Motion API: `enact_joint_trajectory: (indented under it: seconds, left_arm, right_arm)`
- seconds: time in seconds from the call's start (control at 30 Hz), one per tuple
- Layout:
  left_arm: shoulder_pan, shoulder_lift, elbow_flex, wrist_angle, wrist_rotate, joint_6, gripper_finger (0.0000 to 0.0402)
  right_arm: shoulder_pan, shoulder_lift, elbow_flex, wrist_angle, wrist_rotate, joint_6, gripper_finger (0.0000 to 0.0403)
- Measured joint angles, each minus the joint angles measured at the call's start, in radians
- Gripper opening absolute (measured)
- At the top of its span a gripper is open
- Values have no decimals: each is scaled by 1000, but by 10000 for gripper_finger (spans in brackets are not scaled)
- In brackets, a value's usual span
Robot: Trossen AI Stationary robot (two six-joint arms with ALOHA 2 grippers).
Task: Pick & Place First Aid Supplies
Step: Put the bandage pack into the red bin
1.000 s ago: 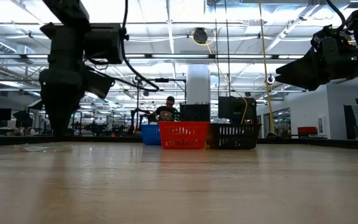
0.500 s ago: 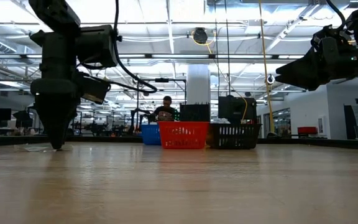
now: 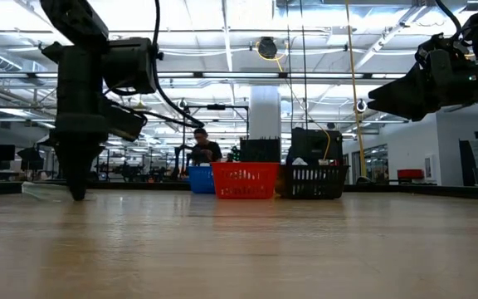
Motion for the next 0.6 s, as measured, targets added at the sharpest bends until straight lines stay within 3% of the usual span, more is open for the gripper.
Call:
enact_joint_trajectory:
  seconds: [0.23, 0.6]
  left_arm:
    - [63, -37, 23, -85, 90, -151, 4]
    - [150, -79, 191, -176, 92, -385, 3]
  right_arm:
    - [0, 0, 0, 0, 0, 0, 263]
    - [0, 0, 0, 0, 0, 0, 263]
